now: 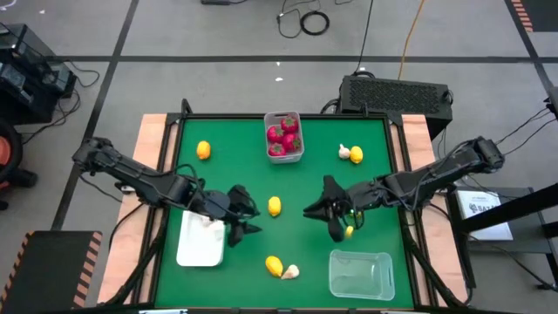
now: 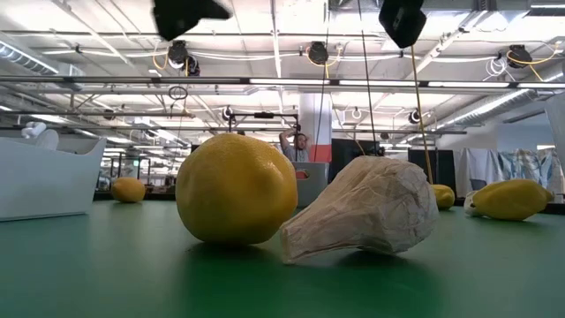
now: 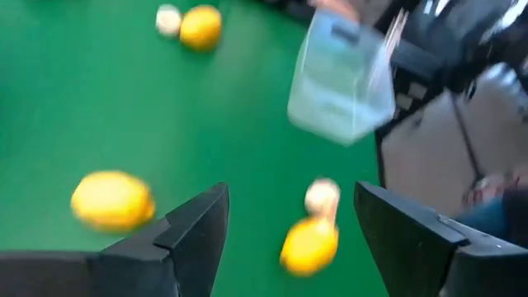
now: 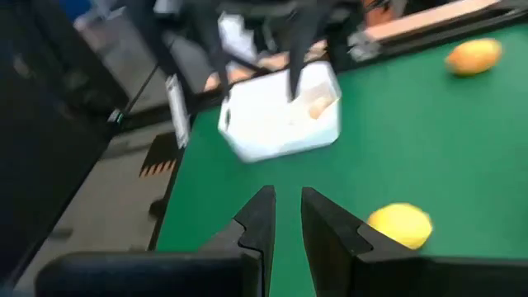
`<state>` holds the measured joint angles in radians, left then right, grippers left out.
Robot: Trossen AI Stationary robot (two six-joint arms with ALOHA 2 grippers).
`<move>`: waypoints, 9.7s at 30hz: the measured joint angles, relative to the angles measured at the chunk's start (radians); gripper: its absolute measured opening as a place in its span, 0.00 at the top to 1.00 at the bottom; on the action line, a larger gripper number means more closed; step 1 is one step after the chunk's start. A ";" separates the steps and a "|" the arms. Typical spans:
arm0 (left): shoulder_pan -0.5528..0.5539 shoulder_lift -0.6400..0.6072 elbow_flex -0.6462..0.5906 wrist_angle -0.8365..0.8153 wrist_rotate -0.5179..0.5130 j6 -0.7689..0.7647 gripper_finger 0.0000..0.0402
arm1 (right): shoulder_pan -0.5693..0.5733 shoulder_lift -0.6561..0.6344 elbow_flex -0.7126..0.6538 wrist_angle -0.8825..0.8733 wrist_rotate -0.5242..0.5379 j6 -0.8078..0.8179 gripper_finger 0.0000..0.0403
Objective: Sort produce into baskets
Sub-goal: Put the garlic into the white bin
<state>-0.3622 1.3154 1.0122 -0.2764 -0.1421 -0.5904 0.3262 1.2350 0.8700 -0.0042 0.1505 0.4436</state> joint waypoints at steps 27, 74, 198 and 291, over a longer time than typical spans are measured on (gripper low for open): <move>-0.151 0.362 0.061 0.373 0.019 0.212 0.33 | 0.348 0.073 0.002 0.382 0.354 0.385 0.87; -0.182 0.773 0.489 0.048 -0.132 0.241 0.33 | 0.480 0.170 0.332 -0.572 0.213 0.323 0.87; -0.314 -0.097 -0.199 -0.759 -0.027 -0.494 0.41 | 0.308 0.170 0.330 -0.449 0.382 0.509 0.87; 0.610 -0.096 -0.042 -0.256 0.050 0.334 0.30 | -0.974 0.535 0.186 -0.868 -0.070 -0.403 0.24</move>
<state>0.2478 1.2190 0.9707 -0.5320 -0.0925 -0.2562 -0.6476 1.7702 1.0563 -0.8724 0.0803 0.0403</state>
